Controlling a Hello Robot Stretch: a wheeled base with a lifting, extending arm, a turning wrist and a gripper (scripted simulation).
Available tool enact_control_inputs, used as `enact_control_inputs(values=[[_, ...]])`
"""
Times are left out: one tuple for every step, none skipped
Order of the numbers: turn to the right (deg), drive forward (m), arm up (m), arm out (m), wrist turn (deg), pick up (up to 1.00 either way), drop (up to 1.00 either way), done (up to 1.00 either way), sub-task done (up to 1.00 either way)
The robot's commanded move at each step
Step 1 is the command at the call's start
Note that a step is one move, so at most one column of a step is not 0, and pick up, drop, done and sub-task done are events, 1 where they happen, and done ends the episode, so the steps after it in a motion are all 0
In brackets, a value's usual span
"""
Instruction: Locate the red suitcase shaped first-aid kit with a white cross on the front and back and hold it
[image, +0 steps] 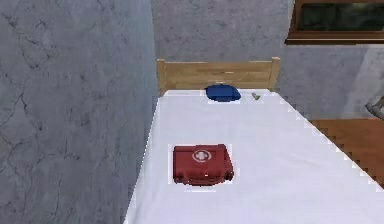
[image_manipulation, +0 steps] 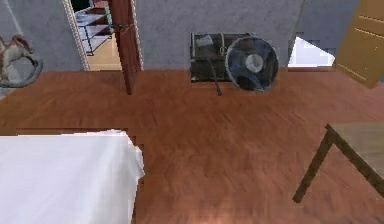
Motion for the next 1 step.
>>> enact_control_inputs(values=[[45.0,0.0,0.0,0.0,0.0,0.0,0.0,0.0,0.0]])
